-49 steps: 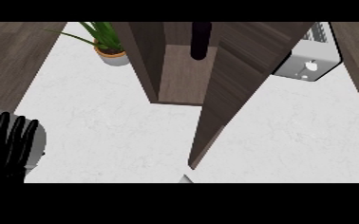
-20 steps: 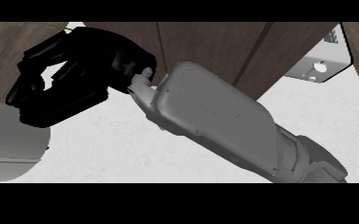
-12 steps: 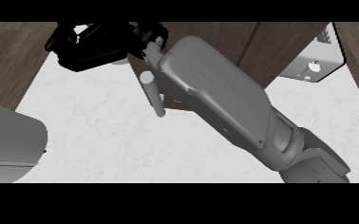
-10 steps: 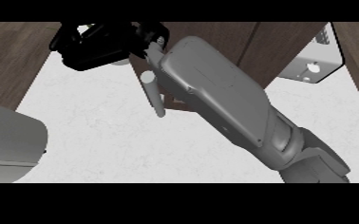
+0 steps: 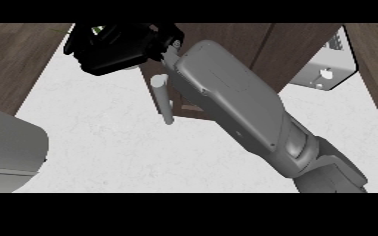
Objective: Pick up the wine, place it into the cabinet and close the cabinet
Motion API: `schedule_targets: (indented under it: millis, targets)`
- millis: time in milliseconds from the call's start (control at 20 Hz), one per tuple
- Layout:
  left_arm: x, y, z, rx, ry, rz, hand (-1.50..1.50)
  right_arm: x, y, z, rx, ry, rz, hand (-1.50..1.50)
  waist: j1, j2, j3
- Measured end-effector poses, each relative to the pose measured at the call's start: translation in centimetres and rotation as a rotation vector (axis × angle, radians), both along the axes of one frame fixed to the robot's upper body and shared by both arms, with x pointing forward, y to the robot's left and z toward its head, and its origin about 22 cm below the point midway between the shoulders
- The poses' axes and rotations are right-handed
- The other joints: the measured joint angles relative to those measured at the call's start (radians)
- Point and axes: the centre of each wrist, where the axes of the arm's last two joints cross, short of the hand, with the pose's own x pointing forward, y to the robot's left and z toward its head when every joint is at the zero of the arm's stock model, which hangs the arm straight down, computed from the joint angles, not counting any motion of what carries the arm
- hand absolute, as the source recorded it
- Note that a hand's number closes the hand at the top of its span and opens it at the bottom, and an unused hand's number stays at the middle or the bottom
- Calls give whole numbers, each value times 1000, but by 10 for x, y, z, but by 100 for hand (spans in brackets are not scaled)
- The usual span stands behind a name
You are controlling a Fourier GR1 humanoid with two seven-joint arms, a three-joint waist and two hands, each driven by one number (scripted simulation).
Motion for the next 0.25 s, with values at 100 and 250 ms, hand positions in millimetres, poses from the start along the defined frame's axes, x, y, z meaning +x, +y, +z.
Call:
schedule_targets:
  millis: [100, 250]
  targets:
    - [1, -4, 2, -8, 0, -12, -150, 0, 0, -1, 18, -6, 12, 150, -3, 1, -4]
    - [3, -12, 2, -23, 6, -35, -150, 1, 0, -2, 34, -13, 29, 150, -9, 2, -7]
